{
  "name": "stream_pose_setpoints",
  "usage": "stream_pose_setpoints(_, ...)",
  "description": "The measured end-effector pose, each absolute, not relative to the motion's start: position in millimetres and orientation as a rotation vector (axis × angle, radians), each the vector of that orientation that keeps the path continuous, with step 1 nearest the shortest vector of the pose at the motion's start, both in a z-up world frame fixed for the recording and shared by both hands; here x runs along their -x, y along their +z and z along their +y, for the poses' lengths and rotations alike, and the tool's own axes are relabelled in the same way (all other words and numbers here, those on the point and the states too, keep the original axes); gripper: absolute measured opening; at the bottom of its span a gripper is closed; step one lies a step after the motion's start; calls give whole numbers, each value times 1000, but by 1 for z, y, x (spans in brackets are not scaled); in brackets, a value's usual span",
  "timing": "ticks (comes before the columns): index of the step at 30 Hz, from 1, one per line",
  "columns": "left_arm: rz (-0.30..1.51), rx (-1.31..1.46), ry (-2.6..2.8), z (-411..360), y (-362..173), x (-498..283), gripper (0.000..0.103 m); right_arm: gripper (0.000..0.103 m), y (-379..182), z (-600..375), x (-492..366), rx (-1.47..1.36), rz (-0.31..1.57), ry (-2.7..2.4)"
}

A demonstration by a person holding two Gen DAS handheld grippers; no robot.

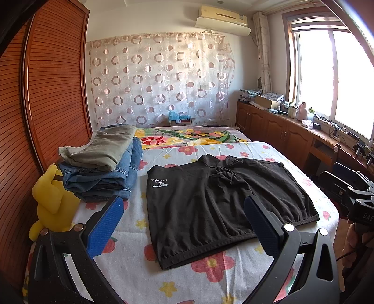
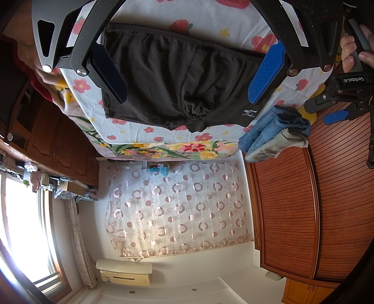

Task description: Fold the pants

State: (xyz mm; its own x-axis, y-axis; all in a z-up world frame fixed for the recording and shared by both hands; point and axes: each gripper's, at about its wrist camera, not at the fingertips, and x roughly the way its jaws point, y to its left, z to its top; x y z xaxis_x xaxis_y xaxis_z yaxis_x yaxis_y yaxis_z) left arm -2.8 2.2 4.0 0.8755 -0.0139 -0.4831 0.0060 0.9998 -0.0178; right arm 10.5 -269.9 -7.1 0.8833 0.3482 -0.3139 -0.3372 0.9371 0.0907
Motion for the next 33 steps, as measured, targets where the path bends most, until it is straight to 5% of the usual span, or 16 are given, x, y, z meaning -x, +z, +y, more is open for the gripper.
stream_pose_setpoints(33,503,18,-13,2,4,3,103,103,-5,-264,-5,-37,334,361)
